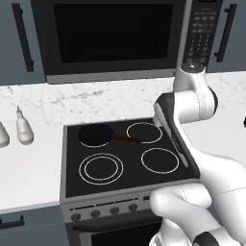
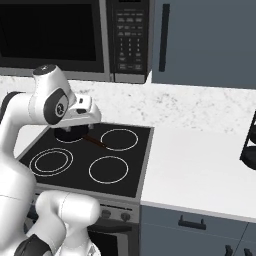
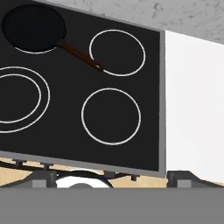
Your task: Turn off the rear left burner of the stove.
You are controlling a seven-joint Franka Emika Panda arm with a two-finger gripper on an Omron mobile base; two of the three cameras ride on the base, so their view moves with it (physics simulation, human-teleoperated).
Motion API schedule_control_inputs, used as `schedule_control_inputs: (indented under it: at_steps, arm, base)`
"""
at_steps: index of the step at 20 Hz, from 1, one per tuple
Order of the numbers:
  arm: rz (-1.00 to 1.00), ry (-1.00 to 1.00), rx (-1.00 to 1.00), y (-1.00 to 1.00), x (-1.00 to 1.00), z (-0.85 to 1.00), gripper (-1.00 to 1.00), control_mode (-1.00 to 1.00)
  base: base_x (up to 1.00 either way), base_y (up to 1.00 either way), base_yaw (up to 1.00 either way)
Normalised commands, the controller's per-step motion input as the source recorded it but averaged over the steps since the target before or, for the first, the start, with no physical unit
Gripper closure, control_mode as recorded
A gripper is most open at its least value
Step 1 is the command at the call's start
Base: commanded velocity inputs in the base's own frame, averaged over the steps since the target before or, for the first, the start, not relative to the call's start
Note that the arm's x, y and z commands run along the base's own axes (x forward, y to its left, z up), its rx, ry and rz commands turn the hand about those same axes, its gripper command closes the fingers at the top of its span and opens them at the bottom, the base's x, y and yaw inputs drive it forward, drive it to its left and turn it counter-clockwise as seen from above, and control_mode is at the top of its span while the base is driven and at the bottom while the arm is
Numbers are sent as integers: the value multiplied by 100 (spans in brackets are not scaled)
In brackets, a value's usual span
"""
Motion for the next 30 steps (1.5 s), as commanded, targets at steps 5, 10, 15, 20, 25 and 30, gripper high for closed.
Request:
schedule_control_inputs:
  at_steps: [5, 10, 15, 20, 25, 30]
  arm:
    - [0, 0, 0, 0, 0, 0, -100, -100]
    - [5, 0, -4, 28, -12, -1, -100, -100]
    - [28, 0, -26, 100, -47, -24, -100, -100]
    - [37, 0, -34, 100, -56, -42, -100, -100]
    - [40, 9, -39, 100, -53, -60, -100, -100]
    - [46, 25, -49, 93, -12, -94, -100, -100]
  base:
    - [0, 0, 0]
    - [0, 0, 0]
    - [0, 0, 0]
    - [0, 0, 0]
    - [0, 0, 0]
    - [0, 0, 0]
